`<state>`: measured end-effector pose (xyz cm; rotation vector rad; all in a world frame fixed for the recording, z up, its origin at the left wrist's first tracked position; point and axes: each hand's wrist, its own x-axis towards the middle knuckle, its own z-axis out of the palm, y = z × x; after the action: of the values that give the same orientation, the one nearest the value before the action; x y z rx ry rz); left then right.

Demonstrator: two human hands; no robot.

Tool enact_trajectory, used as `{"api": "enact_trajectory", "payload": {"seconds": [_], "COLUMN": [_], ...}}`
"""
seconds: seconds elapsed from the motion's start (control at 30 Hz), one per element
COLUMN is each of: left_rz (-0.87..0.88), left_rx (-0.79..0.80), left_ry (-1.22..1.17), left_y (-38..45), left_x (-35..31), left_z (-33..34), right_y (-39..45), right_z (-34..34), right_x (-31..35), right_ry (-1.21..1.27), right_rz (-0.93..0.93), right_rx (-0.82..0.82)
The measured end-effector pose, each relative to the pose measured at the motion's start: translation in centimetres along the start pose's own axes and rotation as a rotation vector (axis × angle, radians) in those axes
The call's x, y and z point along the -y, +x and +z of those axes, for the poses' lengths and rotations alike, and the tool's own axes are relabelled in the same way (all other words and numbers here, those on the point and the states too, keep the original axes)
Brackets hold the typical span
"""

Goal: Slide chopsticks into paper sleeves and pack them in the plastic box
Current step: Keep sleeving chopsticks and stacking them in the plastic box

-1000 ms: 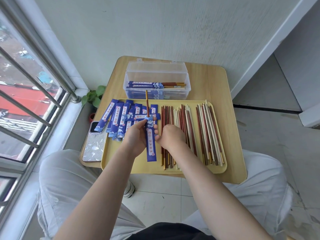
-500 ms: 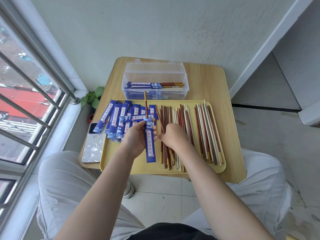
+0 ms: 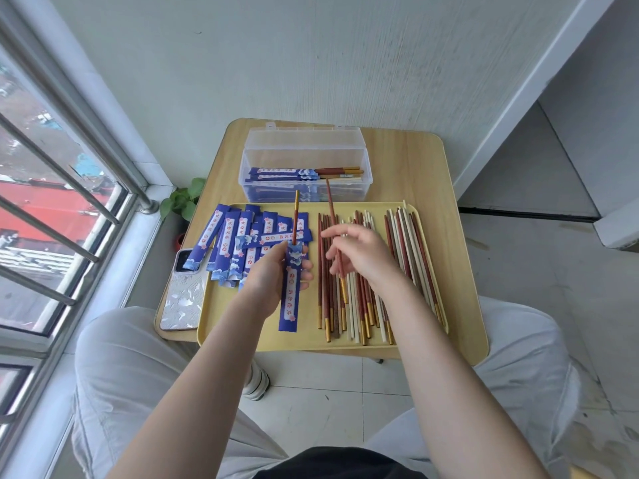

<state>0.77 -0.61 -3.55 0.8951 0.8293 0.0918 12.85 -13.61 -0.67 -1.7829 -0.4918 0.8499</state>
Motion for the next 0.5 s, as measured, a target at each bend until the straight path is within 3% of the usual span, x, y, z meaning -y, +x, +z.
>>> {"api": "enact_trajectory", "payload": {"seconds": [0.17,0.3,0.5], "left_rz": [-0.013,0.044,0.150], "left_rx": [-0.057,-0.036,-0.055], "left_ry": [0.139,0.291,0.487], "left_y": [0.0,-0.3,-1.1], "left_x": [0.0,-0.2,-0.2], "left_z": [0.3,0.5,0.8], "right_y": [0.0,0.2,0.8], "right_z": [-0.8,-1.6,-1.7], "right_x": [2.6,3.9,4.7], "right_ry": [0.307,0.293,0.218], "right_rz": [-0.145,-0.276,-0.268], "right_rx": [-0.010,-0.126,-0.295]}}
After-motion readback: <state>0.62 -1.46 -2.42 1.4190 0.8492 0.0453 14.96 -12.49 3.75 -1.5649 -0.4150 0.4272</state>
